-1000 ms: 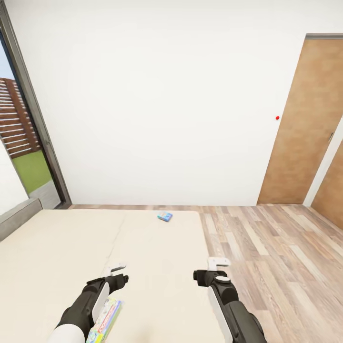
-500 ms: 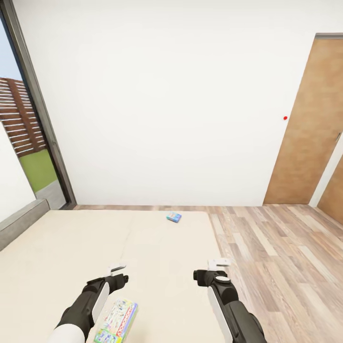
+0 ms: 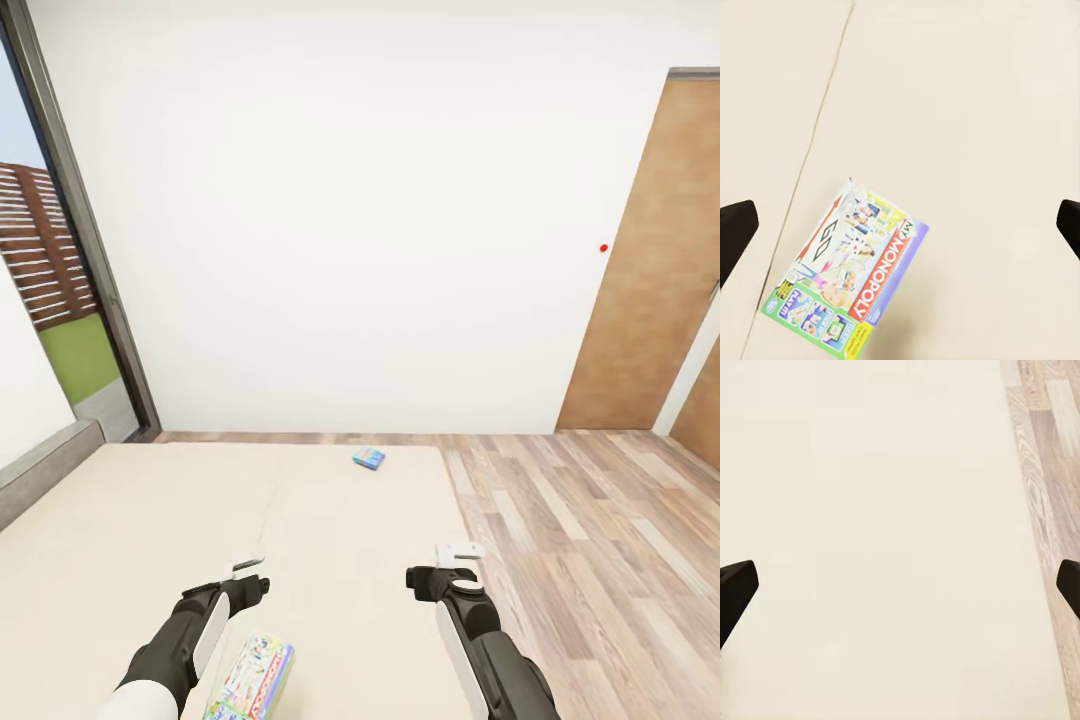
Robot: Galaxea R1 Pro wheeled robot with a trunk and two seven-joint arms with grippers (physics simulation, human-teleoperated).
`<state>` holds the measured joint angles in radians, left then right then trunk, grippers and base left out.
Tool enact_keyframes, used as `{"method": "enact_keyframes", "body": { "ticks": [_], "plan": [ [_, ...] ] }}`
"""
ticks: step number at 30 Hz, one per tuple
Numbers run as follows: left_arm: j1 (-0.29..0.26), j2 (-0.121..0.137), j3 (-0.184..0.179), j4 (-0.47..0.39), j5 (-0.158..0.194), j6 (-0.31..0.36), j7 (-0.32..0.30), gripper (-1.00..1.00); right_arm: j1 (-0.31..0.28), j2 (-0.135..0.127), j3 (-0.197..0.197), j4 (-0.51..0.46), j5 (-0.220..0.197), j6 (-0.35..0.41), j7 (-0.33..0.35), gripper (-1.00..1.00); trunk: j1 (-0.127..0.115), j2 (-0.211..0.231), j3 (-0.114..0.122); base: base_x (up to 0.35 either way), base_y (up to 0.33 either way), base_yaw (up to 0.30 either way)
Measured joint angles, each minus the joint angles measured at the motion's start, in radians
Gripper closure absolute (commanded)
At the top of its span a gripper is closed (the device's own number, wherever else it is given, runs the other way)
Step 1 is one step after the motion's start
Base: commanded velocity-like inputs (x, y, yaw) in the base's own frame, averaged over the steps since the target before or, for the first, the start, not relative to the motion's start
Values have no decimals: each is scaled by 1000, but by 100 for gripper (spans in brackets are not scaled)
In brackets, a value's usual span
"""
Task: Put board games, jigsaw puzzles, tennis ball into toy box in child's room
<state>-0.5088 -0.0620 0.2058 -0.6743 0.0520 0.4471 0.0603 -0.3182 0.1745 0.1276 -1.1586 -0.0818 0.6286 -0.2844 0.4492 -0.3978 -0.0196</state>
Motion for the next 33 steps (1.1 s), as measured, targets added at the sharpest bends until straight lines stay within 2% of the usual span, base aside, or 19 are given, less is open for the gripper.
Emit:
{"method": "enact_keyframes", "body": {
  "ticks": [33],
  "plan": [
    [0,0,0,0,0,0,-1,-100,0,0,0,5,1,-1,0,-100,0,0,0,20,77,0]
  ]
}}
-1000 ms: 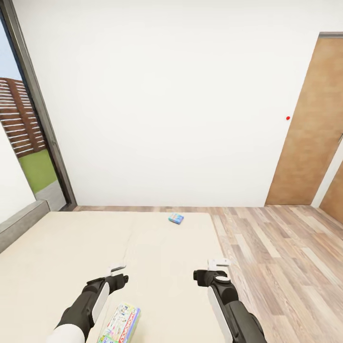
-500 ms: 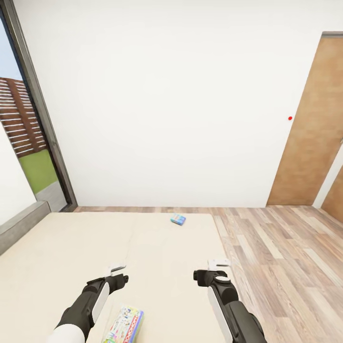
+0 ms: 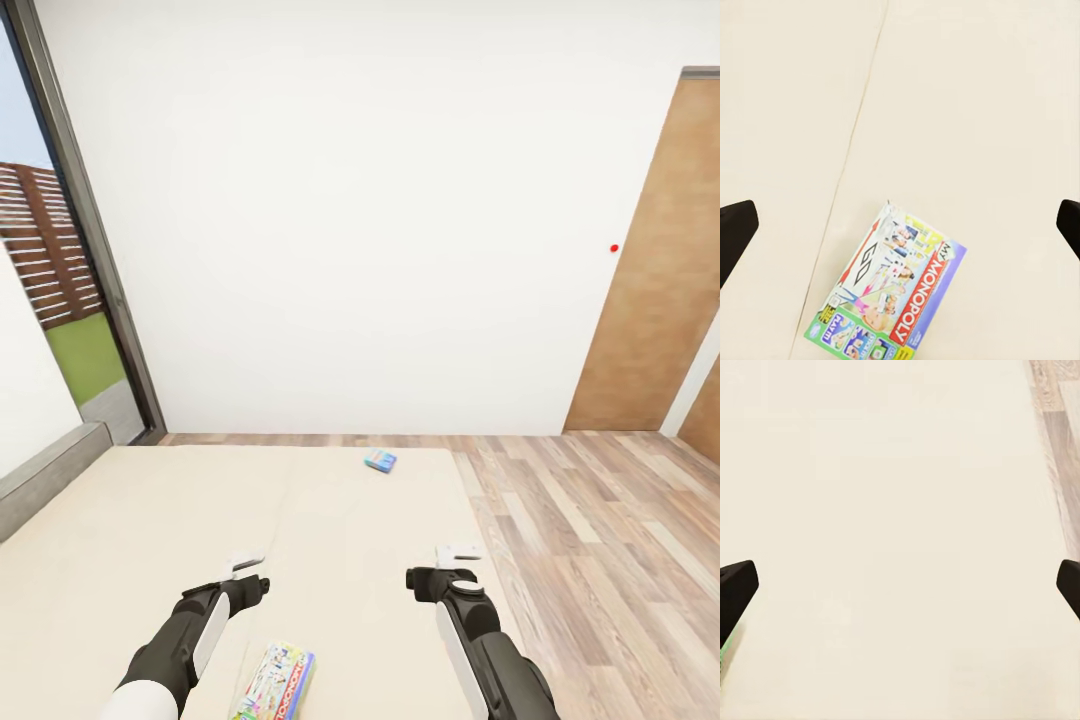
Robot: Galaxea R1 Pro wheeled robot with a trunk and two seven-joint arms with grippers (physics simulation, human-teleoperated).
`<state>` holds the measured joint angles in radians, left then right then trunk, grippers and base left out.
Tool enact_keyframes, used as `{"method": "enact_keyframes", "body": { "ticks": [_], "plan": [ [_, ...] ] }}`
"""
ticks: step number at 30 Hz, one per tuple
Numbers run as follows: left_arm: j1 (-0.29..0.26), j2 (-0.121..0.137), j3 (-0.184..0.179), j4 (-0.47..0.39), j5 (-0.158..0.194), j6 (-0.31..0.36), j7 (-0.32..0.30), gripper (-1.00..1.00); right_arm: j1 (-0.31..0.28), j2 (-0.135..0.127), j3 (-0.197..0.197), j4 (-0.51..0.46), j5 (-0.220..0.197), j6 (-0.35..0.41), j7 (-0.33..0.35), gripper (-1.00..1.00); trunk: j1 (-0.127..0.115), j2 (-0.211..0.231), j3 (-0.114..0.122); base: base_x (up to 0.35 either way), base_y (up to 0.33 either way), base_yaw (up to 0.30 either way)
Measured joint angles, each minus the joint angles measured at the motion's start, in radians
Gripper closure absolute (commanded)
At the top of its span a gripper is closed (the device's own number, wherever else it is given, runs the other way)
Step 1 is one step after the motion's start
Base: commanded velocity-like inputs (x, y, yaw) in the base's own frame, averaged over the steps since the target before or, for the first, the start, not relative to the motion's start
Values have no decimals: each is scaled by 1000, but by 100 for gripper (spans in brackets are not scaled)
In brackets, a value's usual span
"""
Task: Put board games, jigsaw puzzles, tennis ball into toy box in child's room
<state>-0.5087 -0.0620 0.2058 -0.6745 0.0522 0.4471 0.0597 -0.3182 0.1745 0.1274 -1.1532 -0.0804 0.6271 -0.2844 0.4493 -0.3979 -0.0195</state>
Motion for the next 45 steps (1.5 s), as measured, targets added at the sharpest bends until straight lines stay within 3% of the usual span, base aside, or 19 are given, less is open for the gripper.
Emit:
{"method": "enact_keyframes", "body": {
  "ticks": [11,37,45],
  "plan": [
    [0,0,0,0,-1,0,1,-100,0,0,0,1,0,0,0,-100,0,0,0,0,131,0],
    [-3,5,6,11,-2,13,10,-100,0,0,5,-2,1,3,-4,-100,0,0,0,0,4,0],
    [-36,3,9,33,-2,88,13,-100,0,0,54,-2,1,11,-8,-100,0,0,0,0,0,0]
  ]
}}
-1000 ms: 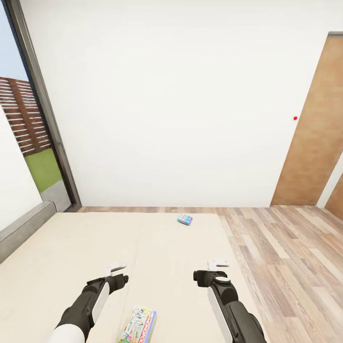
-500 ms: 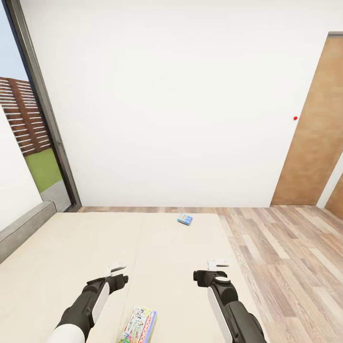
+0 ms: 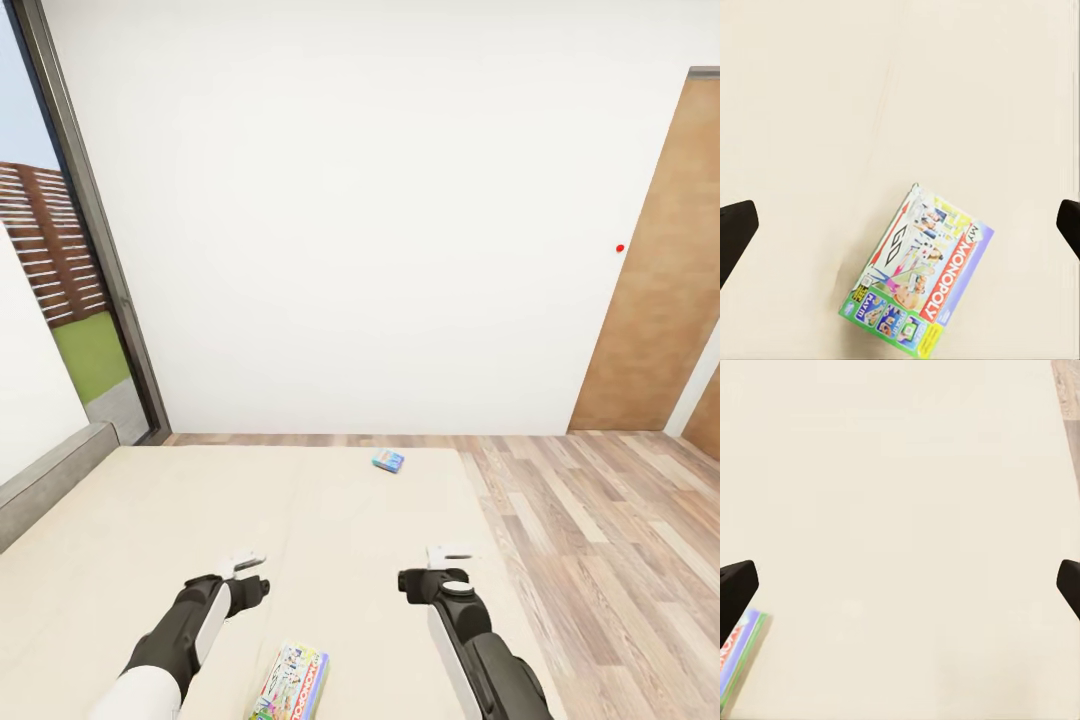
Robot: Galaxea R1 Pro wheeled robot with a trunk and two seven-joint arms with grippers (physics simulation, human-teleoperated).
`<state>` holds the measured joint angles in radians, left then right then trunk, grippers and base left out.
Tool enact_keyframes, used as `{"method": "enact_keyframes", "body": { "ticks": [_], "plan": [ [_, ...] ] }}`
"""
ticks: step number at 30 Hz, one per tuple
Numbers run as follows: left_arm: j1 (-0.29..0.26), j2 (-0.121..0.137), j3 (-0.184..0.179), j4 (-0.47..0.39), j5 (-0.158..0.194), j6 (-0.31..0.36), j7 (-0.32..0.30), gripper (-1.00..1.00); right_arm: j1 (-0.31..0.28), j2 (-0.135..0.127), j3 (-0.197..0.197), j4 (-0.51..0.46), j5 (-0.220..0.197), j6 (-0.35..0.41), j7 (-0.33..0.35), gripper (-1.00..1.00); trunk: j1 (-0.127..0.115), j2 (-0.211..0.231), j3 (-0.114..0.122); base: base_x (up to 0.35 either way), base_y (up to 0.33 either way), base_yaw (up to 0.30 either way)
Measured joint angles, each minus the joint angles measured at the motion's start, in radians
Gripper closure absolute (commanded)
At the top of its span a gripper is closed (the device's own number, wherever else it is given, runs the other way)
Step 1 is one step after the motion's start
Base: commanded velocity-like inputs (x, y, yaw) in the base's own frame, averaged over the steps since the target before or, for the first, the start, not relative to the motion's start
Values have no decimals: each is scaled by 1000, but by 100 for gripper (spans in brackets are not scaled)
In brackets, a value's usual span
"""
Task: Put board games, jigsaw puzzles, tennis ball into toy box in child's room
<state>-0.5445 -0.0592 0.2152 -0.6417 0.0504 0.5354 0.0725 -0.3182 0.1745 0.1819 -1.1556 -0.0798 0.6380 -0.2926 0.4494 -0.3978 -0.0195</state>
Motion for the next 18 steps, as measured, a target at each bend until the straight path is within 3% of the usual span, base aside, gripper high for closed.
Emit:
{"method": "enact_keyframes", "body": {
  "ticks": [4,8,13,18],
  "plan": [
    [-67,-2,-5,100,-9,-29,3,-100,0,0,6,-4,0,5,1,-100,0,0,0,0,0,0],
    [-135,1,-12,261,-49,-156,5,-100,0,0,9,-10,-1,8,1,-100,0,0,0,0,0,0],
    [-150,3,-15,304,-90,-211,6,-100,0,0,10,-12,-1,9,1,-100,0,0,0,0,0,0],
    [-152,-1,-18,311,-101,-222,6,-100,0,0,11,-11,-1,8,2,-100,0,0,-4,0,0,0]
  ]
}}
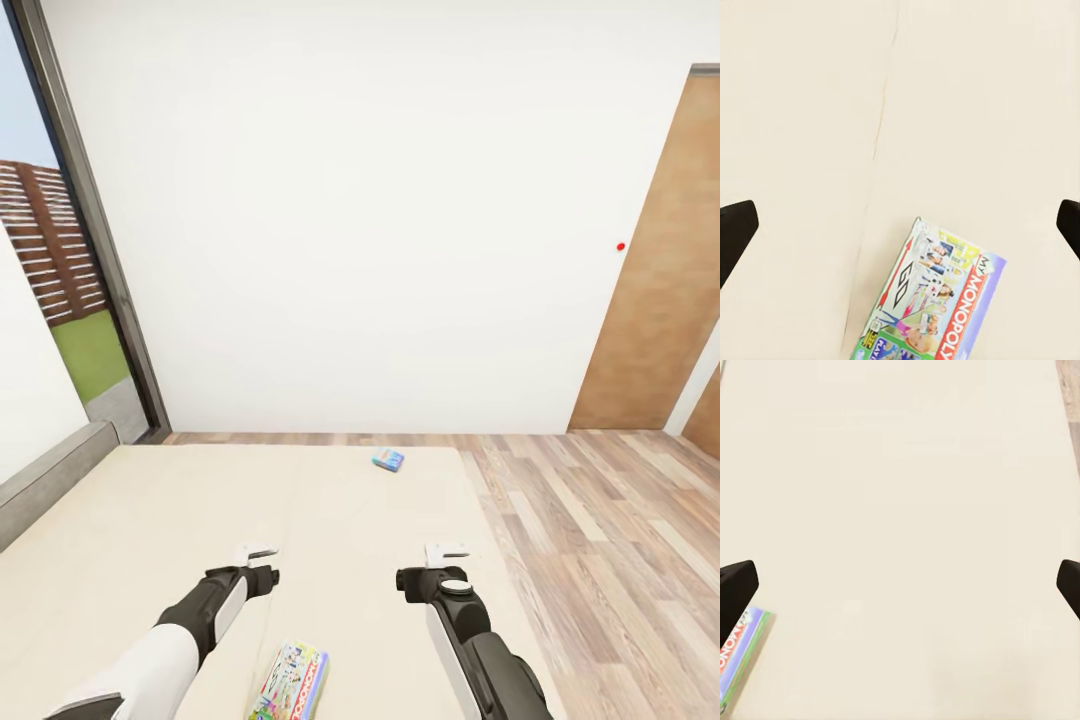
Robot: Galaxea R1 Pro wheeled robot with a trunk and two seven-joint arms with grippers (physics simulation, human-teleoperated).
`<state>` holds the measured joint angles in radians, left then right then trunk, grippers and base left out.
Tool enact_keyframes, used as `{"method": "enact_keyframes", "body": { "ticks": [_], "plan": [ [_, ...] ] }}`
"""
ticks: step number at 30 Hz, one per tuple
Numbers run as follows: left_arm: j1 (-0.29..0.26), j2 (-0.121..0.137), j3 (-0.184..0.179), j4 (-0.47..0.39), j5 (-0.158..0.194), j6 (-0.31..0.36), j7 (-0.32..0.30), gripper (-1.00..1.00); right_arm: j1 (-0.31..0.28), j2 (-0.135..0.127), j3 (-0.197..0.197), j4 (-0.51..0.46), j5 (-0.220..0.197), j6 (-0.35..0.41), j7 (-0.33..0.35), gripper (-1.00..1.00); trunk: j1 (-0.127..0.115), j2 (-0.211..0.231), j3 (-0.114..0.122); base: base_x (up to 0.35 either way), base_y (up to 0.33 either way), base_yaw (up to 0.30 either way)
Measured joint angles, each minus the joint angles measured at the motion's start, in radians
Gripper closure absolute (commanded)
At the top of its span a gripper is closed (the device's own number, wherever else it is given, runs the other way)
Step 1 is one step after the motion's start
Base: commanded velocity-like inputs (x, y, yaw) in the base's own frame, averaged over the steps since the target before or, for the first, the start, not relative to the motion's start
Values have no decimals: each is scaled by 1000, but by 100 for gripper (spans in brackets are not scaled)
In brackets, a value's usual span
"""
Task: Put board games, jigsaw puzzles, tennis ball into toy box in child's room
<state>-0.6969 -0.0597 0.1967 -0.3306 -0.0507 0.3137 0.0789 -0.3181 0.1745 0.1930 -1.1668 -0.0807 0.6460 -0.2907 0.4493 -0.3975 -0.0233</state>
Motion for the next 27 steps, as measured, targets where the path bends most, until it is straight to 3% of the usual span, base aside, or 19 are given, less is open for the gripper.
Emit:
{"method": "enact_keyframes", "body": {
  "ticks": [27],
  "plan": [
    [-1,-3,-4,1,-3,-25,0,-100,0,0,-3,11,-1,-2,3,-100,0,0,-44,0,0,0]
  ]
}}
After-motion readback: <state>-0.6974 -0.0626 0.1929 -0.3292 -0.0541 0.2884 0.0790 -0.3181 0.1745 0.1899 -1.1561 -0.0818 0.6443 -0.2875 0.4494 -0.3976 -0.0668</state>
